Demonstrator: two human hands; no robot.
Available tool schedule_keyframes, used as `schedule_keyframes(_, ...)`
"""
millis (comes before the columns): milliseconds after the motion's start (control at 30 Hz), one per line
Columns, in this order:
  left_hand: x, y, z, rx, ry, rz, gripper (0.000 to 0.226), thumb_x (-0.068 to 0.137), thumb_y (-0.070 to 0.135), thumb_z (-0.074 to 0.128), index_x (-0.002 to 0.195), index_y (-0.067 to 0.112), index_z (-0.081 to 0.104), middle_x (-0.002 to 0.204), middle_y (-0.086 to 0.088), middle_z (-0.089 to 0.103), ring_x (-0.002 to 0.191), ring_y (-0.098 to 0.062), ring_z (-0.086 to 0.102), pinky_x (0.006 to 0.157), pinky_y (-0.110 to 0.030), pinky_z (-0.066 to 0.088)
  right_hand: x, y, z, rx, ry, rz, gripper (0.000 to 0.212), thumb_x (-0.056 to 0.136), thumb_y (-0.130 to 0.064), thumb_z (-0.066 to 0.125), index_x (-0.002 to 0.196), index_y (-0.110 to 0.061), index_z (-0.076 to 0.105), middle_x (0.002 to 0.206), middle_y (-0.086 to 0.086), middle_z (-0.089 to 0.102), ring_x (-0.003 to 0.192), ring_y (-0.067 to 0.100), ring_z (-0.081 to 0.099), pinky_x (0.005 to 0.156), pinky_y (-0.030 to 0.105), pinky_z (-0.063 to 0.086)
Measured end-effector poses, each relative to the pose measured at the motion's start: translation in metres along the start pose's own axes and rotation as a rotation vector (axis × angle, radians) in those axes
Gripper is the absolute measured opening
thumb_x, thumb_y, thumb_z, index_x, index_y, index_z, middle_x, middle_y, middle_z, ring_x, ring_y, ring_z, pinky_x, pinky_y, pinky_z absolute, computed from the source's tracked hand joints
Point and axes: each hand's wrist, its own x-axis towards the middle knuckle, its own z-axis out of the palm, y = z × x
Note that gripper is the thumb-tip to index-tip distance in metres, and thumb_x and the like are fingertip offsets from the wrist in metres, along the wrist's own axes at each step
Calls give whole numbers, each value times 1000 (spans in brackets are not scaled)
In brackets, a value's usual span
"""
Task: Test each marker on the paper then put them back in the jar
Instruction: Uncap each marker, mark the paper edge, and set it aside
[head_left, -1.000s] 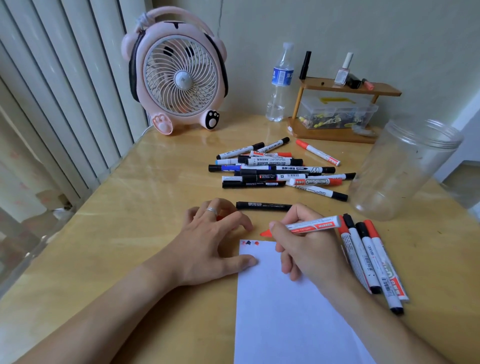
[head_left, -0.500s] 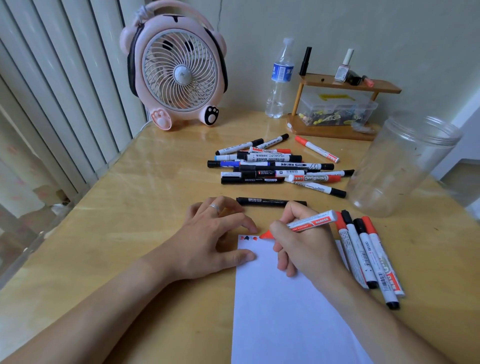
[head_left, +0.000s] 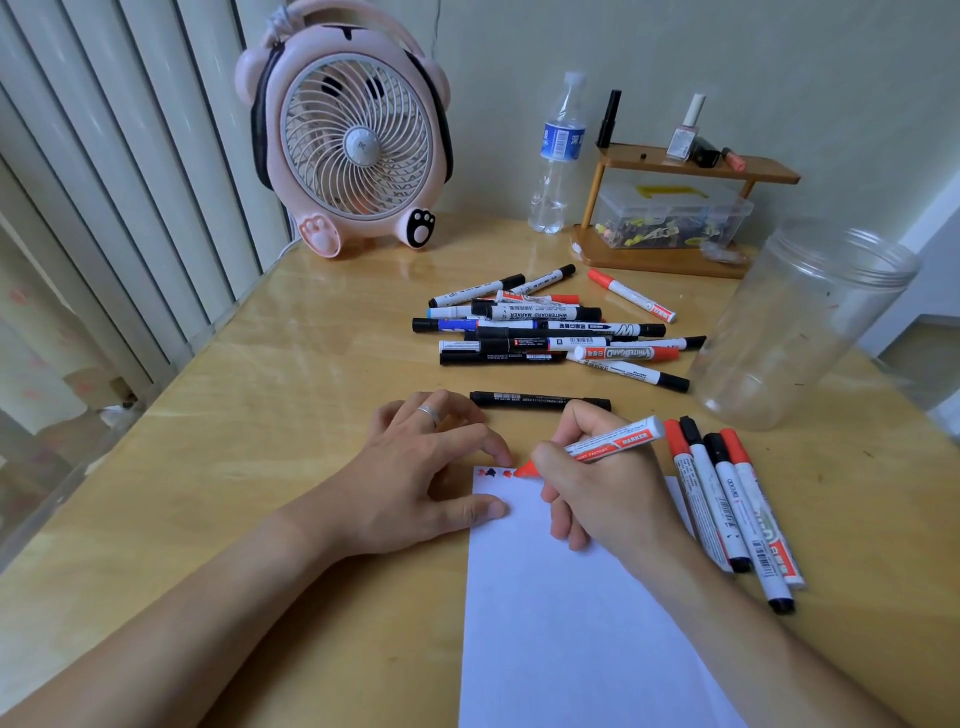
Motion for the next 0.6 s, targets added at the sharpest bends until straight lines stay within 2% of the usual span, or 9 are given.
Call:
schedule_keyframes(167, 0, 0, 0, 7, -1, 2, 41, 86, 75, 54, 122, 56, 54, 133, 19, 37, 136, 0, 26, 113, -33, 12, 0, 1, 0, 6, 36, 11, 22, 86, -9, 64, 73, -10, 47, 62, 26, 60, 38, 27, 56, 38, 24, 36)
schedule_keyframes(333, 0, 0, 0, 8, -6, 5, 39, 87, 75, 53, 121, 56, 54, 133, 19, 38, 137, -2, 26, 114, -36, 14, 1, 2, 1, 9, 40, 5, 19, 87, -8, 63, 75, -8, 48, 58, 18, 61, 38, 27, 57, 38, 24, 38)
schedule_keyframes(600, 1, -2, 1, 10, -7, 7, 38, 87, 75, 53, 120, 55, 55, 133, 19, 38, 137, -3, 27, 115, -38, 14, 1, 3, 0, 16, 26, 0, 21, 87, -8, 63, 73, -10, 48, 57, 17, 60, 38, 27, 57, 38, 24, 37)
